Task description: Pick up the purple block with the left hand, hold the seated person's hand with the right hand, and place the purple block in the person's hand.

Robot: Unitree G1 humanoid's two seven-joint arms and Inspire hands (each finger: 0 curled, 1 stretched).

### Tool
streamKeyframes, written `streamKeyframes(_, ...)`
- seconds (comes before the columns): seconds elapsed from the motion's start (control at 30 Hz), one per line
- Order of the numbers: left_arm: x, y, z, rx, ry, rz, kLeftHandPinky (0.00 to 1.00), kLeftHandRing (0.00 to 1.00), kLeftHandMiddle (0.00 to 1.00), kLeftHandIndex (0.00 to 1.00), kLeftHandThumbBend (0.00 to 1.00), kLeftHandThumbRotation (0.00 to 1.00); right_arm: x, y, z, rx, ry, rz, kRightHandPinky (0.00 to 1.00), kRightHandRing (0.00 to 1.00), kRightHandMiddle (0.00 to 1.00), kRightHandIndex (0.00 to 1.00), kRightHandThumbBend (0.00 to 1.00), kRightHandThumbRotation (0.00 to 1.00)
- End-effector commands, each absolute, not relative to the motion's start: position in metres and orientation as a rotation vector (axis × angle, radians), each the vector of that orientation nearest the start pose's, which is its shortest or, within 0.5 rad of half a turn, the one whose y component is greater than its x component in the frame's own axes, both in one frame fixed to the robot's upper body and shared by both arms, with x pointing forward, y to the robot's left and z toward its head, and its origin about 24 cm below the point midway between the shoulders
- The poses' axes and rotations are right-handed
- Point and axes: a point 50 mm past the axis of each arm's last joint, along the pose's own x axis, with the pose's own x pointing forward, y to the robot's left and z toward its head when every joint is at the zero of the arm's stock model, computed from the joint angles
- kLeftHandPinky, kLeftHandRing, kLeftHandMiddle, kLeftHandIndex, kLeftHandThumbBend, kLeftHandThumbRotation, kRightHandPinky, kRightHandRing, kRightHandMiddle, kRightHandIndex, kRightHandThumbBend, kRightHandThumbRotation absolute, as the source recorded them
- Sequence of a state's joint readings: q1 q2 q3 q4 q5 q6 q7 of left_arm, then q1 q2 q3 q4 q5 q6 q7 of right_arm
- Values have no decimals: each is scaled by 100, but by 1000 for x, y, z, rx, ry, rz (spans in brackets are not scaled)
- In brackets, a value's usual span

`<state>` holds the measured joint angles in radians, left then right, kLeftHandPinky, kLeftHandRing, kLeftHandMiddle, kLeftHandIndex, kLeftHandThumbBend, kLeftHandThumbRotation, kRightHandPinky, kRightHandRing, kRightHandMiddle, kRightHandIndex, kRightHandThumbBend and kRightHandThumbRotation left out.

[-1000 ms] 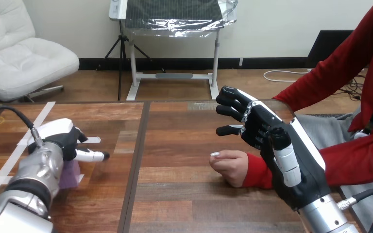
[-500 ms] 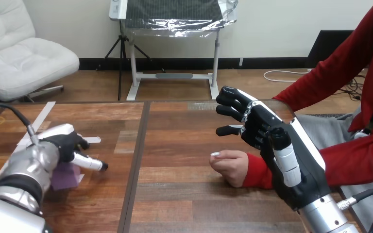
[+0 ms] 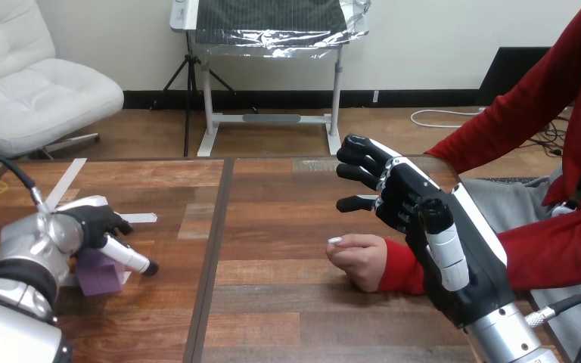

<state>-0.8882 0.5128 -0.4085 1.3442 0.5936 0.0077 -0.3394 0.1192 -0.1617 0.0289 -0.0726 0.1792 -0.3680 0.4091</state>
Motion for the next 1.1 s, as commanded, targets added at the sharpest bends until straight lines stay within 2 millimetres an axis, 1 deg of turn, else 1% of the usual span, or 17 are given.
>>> streamKeyframes(0.0,382,264,92,1292,622,-282,83,93,94,91,75,26,226,-158,82,-54,-385,418,71,86,87,87,93,100)
streamKeyframes(0.27,383,267,95,1335,631,-268,82,95,94,91,81,25,226,-158,82,-59,-384,419,70,86,87,87,92,100)
streamKeyframes(0.4,384,268,97,1367,629,-252,81,95,93,90,86,24,226,-158,82,-59,-383,420,71,86,88,87,93,100)
streamKeyframes(0.5,384,269,98,1382,628,-239,80,95,93,90,88,23,227,-158,82,-57,-382,420,71,86,88,87,93,100)
streamKeyframes(0.7,384,271,100,1414,625,-221,80,95,93,89,92,22,226,-158,82,-61,-383,421,71,86,88,87,93,100)
streamKeyframes(1.07,384,273,101,1465,618,-210,82,93,92,88,94,18,226,-159,82,-59,-382,423,71,87,88,87,93,100)
